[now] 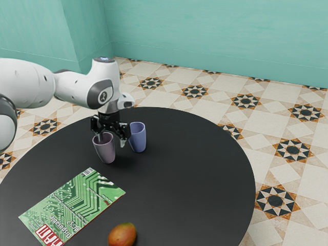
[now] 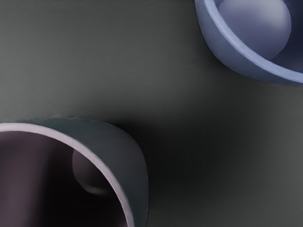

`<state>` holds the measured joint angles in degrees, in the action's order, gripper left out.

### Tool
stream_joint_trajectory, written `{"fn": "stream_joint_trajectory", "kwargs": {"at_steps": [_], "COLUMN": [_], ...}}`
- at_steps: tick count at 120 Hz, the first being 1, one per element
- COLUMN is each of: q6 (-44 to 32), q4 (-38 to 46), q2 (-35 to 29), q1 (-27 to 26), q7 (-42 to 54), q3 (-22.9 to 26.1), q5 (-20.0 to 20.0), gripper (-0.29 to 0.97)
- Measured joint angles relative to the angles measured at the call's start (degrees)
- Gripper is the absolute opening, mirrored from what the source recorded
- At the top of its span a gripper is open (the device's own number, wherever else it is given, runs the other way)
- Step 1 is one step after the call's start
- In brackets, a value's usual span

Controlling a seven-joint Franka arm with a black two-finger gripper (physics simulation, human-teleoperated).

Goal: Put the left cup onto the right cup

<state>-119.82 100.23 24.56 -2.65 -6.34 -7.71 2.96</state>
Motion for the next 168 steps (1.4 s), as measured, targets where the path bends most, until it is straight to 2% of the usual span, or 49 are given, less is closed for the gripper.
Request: {"fn": "stream_joint_trajectory", "kwargs": {"at_steps": [36,45,71,91,138,168], "q6": [-2.19,-2.43,-2.8,-2.92,-2.55,0.27], "q4": [-0.01,0.15,0.17,0.17,0.33,1.42], "q2": [1.48,1.52,1.35,1.33,0.16,-6.53], "q1": [0.01,0.07,0.1,0.1,0.1,-0.2], "q7": [1.77,2.1,2.91,3.31,3.53,2.51], "q3": [-0.02,-0.07,-0.36,-0.43,-0.46,-0.48], "q5": [-0.6,-0.65,-0.63,-0.74,-0.62,0.14], "gripper": [0.66,0.57,0.14,-0.01,-0.09,-0.1]}}
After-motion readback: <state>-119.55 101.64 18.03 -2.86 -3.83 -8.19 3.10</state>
